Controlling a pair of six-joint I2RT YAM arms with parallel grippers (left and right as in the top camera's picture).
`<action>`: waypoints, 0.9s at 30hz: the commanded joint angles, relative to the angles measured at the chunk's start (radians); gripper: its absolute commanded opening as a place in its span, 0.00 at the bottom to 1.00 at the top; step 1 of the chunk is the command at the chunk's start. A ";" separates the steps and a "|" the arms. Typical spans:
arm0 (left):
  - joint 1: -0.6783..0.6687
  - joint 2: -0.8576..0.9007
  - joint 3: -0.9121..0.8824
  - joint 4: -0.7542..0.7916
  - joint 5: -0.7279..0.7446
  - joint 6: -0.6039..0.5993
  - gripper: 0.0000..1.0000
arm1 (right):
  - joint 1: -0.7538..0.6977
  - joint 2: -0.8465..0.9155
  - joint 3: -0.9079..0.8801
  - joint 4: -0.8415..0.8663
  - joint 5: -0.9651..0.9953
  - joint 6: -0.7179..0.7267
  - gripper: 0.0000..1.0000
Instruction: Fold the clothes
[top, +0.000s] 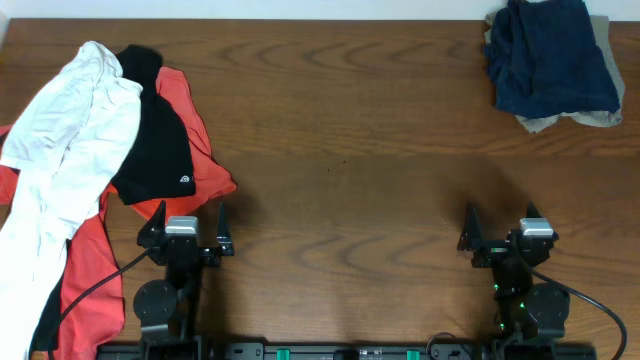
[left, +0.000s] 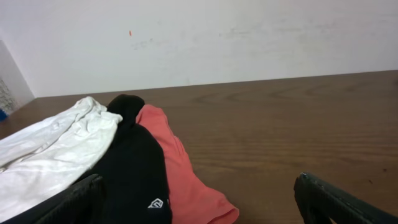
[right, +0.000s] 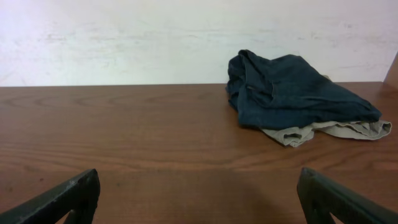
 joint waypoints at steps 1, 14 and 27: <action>0.004 -0.006 -0.010 -0.047 0.014 0.013 0.98 | 0.011 -0.006 -0.001 -0.004 0.000 -0.008 0.99; 0.004 -0.006 -0.010 -0.047 0.014 0.014 0.98 | 0.010 -0.006 -0.001 -0.005 0.037 -0.084 0.99; 0.004 -0.006 -0.010 -0.044 0.014 0.013 0.98 | 0.010 -0.006 -0.001 -0.005 0.056 -0.084 0.99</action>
